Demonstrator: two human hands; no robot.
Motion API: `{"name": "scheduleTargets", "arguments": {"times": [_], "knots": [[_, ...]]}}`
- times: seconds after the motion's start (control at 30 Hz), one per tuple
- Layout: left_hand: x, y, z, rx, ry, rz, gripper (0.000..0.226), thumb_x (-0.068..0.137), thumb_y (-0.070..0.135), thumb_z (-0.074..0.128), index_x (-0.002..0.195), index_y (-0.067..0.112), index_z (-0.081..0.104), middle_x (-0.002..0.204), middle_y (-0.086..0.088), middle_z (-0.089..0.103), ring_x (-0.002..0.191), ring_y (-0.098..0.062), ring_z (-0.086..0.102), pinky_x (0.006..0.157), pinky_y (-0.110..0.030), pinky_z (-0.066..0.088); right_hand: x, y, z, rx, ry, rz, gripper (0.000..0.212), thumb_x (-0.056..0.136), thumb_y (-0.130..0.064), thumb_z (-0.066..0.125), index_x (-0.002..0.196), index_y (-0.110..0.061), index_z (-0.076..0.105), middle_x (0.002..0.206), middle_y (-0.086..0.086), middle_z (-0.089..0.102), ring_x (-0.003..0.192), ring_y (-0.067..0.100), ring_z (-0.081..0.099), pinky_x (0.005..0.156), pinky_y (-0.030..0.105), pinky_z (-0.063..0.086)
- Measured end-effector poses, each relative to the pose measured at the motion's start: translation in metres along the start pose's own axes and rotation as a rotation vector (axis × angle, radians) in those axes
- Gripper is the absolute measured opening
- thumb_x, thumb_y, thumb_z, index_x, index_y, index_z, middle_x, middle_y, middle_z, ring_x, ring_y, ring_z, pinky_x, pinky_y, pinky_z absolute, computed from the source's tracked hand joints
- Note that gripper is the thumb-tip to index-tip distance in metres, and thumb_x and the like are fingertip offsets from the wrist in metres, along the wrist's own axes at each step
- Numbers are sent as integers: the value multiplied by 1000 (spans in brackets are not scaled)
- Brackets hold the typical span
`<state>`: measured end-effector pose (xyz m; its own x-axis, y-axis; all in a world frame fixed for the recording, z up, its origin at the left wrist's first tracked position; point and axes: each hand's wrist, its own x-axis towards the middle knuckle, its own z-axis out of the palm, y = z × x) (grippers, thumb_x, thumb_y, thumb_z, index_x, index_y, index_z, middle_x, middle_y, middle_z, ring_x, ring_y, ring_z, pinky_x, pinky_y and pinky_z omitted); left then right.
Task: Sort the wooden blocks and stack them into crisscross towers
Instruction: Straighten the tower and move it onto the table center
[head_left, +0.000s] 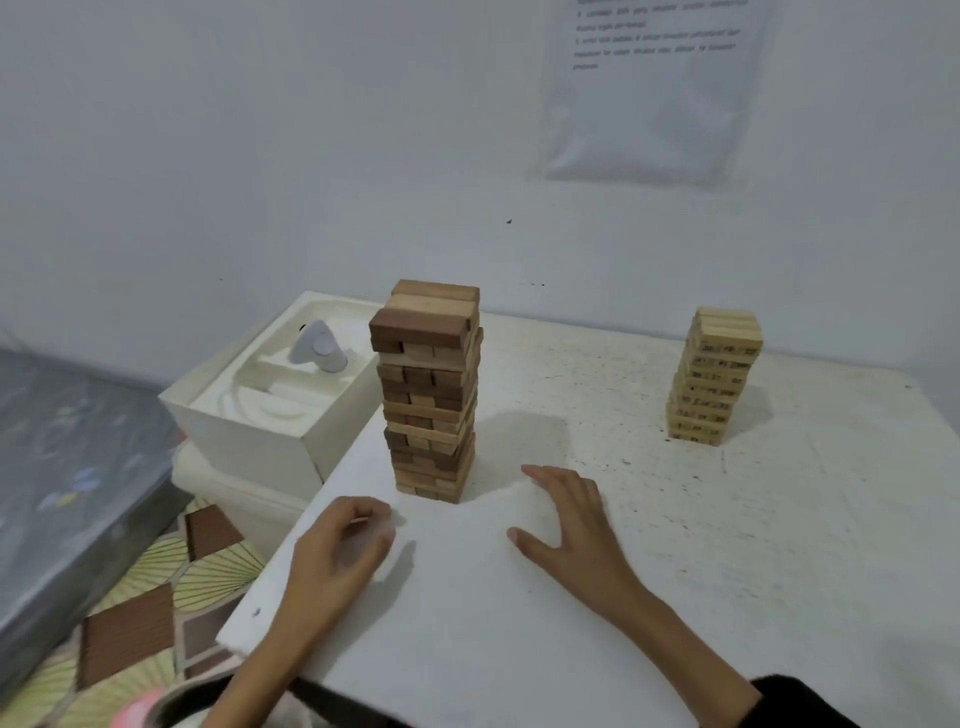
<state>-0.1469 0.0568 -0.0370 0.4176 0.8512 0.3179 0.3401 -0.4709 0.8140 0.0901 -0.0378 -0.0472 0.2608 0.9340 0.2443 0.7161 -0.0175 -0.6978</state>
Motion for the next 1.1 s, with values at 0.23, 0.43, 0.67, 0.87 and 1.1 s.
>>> {"name": "scheduleTargets", "arguments": {"times": [0.23, 0.43, 0.67, 0.87, 1.1], "knots": [[29, -11, -3, -28, -16, -109, 56, 69, 47, 66, 116, 22, 52, 121, 9, 55, 108, 3, 52, 86, -8, 41, 28, -28, 31, 12, -17, 20, 92, 78, -44, 71, 147, -24, 13, 143, -3, 27, 130, 11, 21, 102, 19, 24], [55, -23, -12, -79, -289, -125, 100, 55, 62, 74, 139, 27, 31, 138, 15, 39, 121, 15, 38, 94, -1, 33, 46, -31, 35, 55, -72, 73, 104, 73, -46, 74, 148, -28, 5, 149, -3, 22, 135, 14, 18, 108, 30, 25], [80, -30, -9, -223, -417, -56, 84, 68, 6, 83, 141, 8, 39, 140, -4, 51, 131, -13, 46, 111, -29, 35, 58, -31, 39, 83, -62, 99, 103, 68, -39, 80, 147, -23, 18, 139, 1, 40, 127, 17, 35, 100, 38, 41], [86, -25, 1, -241, -388, -51, 60, 64, -8, 80, 116, 15, 61, 114, 14, 68, 113, -8, 60, 94, -17, 44, 63, -29, 46, -15, 28, 81, 86, 63, -43, 82, 136, -20, 41, 128, 0, 53, 116, 19, 45, 95, 37, 42], [87, -19, 4, -245, -327, -89, 51, 62, -12, 80, 102, 17, 67, 94, 14, 73, 94, -5, 67, 80, -15, 49, 64, -28, 46, 10, 62, 101, 83, 61, -40, 84, 132, -21, 46, 125, -2, 56, 113, 16, 46, 95, 39, 43]]}}
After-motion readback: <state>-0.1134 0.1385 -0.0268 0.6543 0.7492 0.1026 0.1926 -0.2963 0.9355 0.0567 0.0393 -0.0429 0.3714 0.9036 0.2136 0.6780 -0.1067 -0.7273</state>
